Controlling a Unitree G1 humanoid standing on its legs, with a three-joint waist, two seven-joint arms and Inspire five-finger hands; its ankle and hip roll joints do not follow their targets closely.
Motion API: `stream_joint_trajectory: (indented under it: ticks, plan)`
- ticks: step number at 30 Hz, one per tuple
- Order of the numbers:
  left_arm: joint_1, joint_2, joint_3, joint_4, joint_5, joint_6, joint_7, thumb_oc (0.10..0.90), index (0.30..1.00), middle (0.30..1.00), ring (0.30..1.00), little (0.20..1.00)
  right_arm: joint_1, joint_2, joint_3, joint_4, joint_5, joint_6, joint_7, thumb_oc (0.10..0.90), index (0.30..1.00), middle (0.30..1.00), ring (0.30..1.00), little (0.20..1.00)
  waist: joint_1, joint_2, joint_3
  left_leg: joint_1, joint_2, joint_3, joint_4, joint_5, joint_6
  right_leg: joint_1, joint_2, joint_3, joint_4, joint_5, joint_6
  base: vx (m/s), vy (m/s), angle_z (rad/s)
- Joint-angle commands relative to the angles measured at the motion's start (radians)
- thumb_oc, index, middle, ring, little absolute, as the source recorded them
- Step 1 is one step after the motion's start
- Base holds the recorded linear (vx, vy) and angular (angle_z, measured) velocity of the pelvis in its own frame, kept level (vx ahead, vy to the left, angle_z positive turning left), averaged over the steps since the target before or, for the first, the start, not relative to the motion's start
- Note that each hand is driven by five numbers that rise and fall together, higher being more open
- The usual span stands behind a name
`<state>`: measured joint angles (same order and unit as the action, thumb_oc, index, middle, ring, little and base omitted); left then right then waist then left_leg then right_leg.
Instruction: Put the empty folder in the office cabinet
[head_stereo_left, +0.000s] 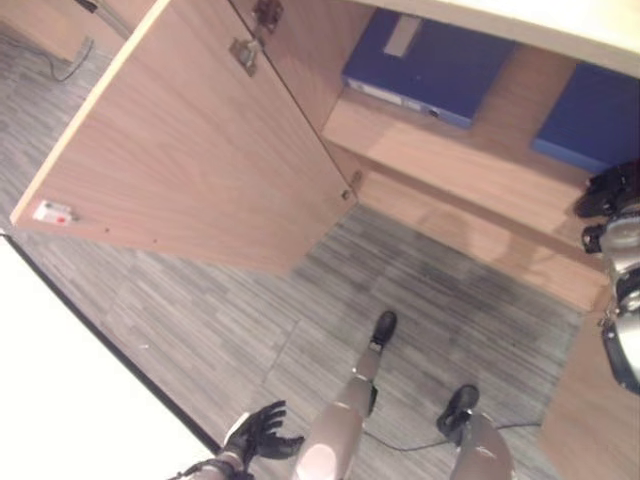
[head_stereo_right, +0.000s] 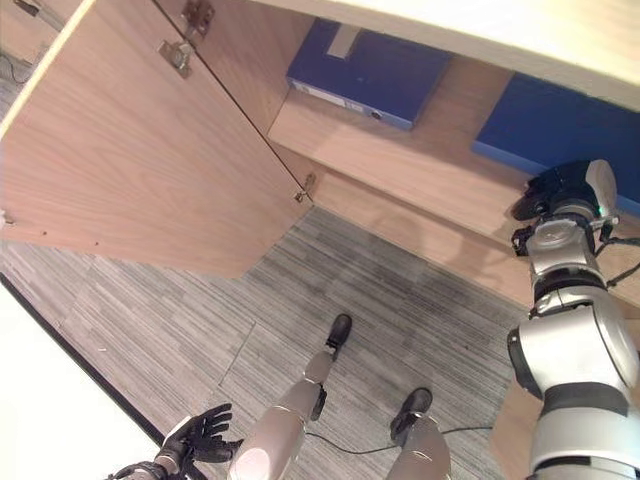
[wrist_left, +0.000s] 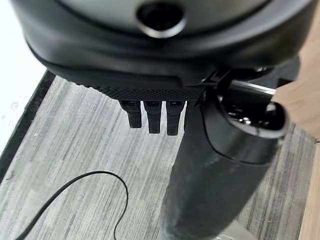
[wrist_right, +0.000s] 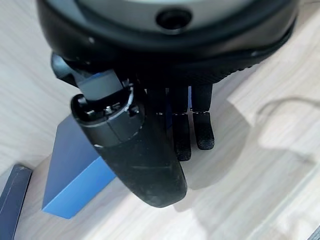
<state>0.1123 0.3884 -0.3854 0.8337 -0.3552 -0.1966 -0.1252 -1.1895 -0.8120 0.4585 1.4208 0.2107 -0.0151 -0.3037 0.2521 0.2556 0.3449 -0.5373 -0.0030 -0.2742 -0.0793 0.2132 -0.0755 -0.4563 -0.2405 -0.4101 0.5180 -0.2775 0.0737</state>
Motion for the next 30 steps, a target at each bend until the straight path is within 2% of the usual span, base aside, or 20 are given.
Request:
stream_joint_trajectory:
  ticks: [1,7,8,9,13,14,16,18,20,21,22,23,24,26,27,28,30]
  plan:
    - [0.039,0.105,-0.027,0.015,-0.047,-0.004,-0.007,0.800,0.900,0.900,0.900,0.900,-0.235,-0.232,0.114,-0.131,0.050,-0.101,-0.100,0.400,0.300,0.300,0.300,0.300,0.036,-0.048,-0.023,0.177,0.025,0.027,-0.006,-0.138,-0.026,0.013,0.016,0.046,-0.170,0.087,0.054,-0.01,-0.007,-0.06]
    - [0.066,0.147,-0.018,-0.076,-0.094,0.000,-0.026,0.800,0.900,0.900,0.900,0.900,-0.241,-0.209,0.115,-0.153,0.092,-0.115,-0.099,0.400,0.300,0.300,0.300,0.300,0.041,-0.051,-0.023,0.176,0.025,0.025,-0.006,-0.138,-0.024,0.020,0.022,0.050,-0.177,0.089,0.054,-0.01,-0.003,-0.07]
    - [0.067,0.155,-0.016,-0.079,-0.094,0.001,-0.030,0.800,0.900,0.900,0.900,0.900,-0.214,-0.190,0.093,-0.168,0.109,-0.121,-0.096,0.400,0.300,0.300,0.300,0.300,0.039,-0.052,-0.023,0.181,0.027,0.024,-0.005,-0.137,-0.022,0.032,0.026,0.049,-0.182,0.094,0.055,-0.11,0.075,-0.04]
    - [0.066,0.155,-0.013,-0.079,-0.094,0.002,-0.031,0.800,0.900,0.900,0.900,0.900,-0.194,-0.176,0.075,-0.177,0.124,-0.127,-0.094,0.400,0.300,0.300,0.300,0.300,0.041,-0.046,-0.015,0.175,0.028,0.027,-0.003,-0.110,-0.019,0.030,0.025,0.036,-0.186,0.129,0.049,-0.11,0.073,-0.07]
    - [0.061,0.153,-0.003,-0.058,-0.087,0.006,-0.030,0.800,0.900,0.900,0.900,0.900,-0.104,-0.120,0.007,-0.228,0.146,-0.142,-0.093,0.400,0.300,0.300,0.300,0.300,0.035,-0.063,-0.015,0.193,0.033,0.029,0.000,-0.114,-0.019,0.067,0.034,0.033,-0.208,0.136,0.050,-0.03,0.003,0.01]
    - [0.049,0.139,0.003,-0.039,-0.081,0.009,-0.028,0.800,0.900,0.900,0.900,0.900,-0.031,-0.062,-0.045,-0.269,0.170,-0.158,-0.091,0.400,0.300,0.300,0.300,0.300,0.027,-0.078,-0.015,0.205,0.038,0.028,0.003,-0.119,-0.019,0.088,0.038,0.030,-0.216,0.142,0.052,0.00,-0.001,0.08]
    - [0.037,0.119,0.012,-0.009,-0.077,0.012,-0.021,0.800,0.900,0.900,0.900,0.900,0.057,-0.003,-0.096,-0.317,0.174,-0.173,-0.093,0.400,0.300,0.300,0.300,0.300,0.018,-0.099,-0.020,0.223,0.044,0.032,0.006,-0.123,-0.021,0.123,0.040,0.027,-0.231,0.148,0.053,0.01,0.022,0.08]
    - [0.032,0.110,0.018,0.010,-0.074,0.015,-0.017,0.800,0.900,0.900,0.900,0.900,0.094,0.025,-0.119,-0.340,0.171,-0.174,-0.095,0.400,0.300,0.300,0.300,0.300,0.014,-0.108,-0.022,0.234,0.046,0.033,0.006,-0.126,-0.020,0.138,0.040,0.023,-0.236,0.151,0.053,0.02,0.042,0.05]
    - [0.012,0.057,0.052,0.073,-0.060,0.026,0.001,0.800,0.900,0.900,0.900,0.900,0.252,0.125,-0.187,-0.459,0.131,-0.185,-0.104,0.400,0.300,0.300,0.300,0.300,-0.012,-0.142,-0.037,0.277,0.053,0.041,0.007,-0.137,-0.020,0.198,0.041,0.016,-0.256,0.158,0.058,0.04,0.086,-0.04]
    - [0.014,0.059,0.051,0.074,-0.059,0.025,0.001,0.800,0.900,0.900,0.900,0.900,0.259,0.127,-0.191,-0.465,0.128,-0.183,-0.106,0.400,0.300,0.300,0.300,0.300,-0.012,-0.143,-0.037,0.280,0.052,0.040,0.007,-0.138,-0.020,0.202,0.041,0.015,-0.258,0.159,0.058,0.07,0.097,-0.02]
    - [0.003,0.025,0.080,0.114,-0.049,0.031,0.014,0.800,0.900,0.900,0.900,0.900,0.367,0.201,-0.223,-0.558,0.099,-0.189,-0.106,0.400,0.300,0.300,0.300,0.300,-0.029,-0.163,-0.050,0.310,0.057,0.047,0.007,-0.149,-0.017,0.236,0.042,0.015,-0.270,0.164,0.061,0.04,0.063,-0.02]
    - [0.004,0.027,0.079,0.114,-0.049,0.031,0.014,0.800,0.900,0.900,0.900,0.900,0.374,0.203,-0.227,-0.564,0.096,-0.186,-0.108,0.400,0.300,0.300,0.300,0.300,-0.028,-0.164,-0.050,0.312,0.057,0.047,0.007,-0.149,-0.017,0.239,0.042,0.014,-0.272,0.164,0.061,0.11,0.179,0.03]
    - [0.002,-0.017,0.129,0.172,-0.021,0.044,0.029,0.800,0.900,0.900,0.900,0.900,0.557,0.306,-0.286,-0.697,0.062,-0.201,-0.100,0.400,0.300,0.300,0.300,0.300,-0.055,-0.193,-0.081,0.366,0.060,0.063,0.010,-0.169,-0.009,0.296,0.038,0.014,-0.295,0.175,0.068,0.06,0.128,0.02]
    - [0.003,-0.016,0.128,0.172,-0.021,0.043,0.029,0.800,0.900,0.900,0.900,0.900,0.562,0.308,-0.288,-0.701,0.060,-0.199,-0.101,0.400,0.300,0.300,0.300,0.300,-0.054,-0.193,-0.081,0.367,0.060,0.063,0.009,-0.169,-0.009,0.299,0.039,0.014,-0.297,0.176,0.068,0.04,0.087,-0.03]
    - [0.001,-0.028,0.144,0.188,-0.006,0.048,0.035,0.800,0.900,0.900,0.900,0.900,0.615,0.343,-0.296,-0.743,0.051,-0.201,-0.095,0.486,0.429,0.429,0.429,0.429,-0.063,-0.204,-0.097,0.378,0.059,0.068,0.009,-0.169,-0.004,0.315,0.038,0.015,-0.313,0.190,0.073,0.07,0.142,-0.17]
    - [0.001,-0.044,0.180,0.216,0.018,0.057,0.035,0.800,0.900,0.900,0.900,0.900,0.712,0.389,-0.309,-0.816,0.023,-0.201,-0.066,0.800,0.900,0.900,0.900,0.900,-0.078,-0.221,-0.123,0.412,0.061,0.085,0.012,-0.187,0.003,0.338,0.037,0.014,-0.319,0.195,0.080,0.07,0.216,-0.15]
    - [0.003,-0.049,0.201,0.228,0.026,0.061,0.037,0.800,0.900,0.900,0.900,0.900,0.763,0.415,-0.324,-0.849,0.019,-0.203,-0.056,0.800,0.900,0.900,0.900,0.900,-0.084,-0.229,-0.137,0.437,0.061,0.095,0.013,-0.196,0.009,0.345,0.032,0.021,-0.307,0.197,0.088,0.06,0.136,-0.14]
